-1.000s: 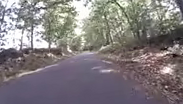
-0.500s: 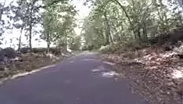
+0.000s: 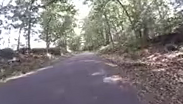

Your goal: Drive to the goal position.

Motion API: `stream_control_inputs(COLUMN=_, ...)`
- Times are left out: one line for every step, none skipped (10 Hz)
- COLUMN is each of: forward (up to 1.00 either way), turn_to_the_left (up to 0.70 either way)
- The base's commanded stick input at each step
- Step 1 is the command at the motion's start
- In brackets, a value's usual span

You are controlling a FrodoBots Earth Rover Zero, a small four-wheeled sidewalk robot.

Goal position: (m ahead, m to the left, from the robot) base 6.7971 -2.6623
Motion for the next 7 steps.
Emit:
stream_control_inputs(forward=0.69, turn_to_the_left=0.0)
stream_control_inputs(forward=0.69, turn_to_the_left=0.0)
stream_control_inputs(forward=0.69, turn_to_the_left=0.0)
stream_control_inputs(forward=0.69, turn_to_the_left=0.0)
stream_control_inputs(forward=0.69, turn_to_the_left=0.0)
stream_control_inputs(forward=0.69, turn_to_the_left=0.0)
stream_control_inputs(forward=0.69, turn_to_the_left=0.0)
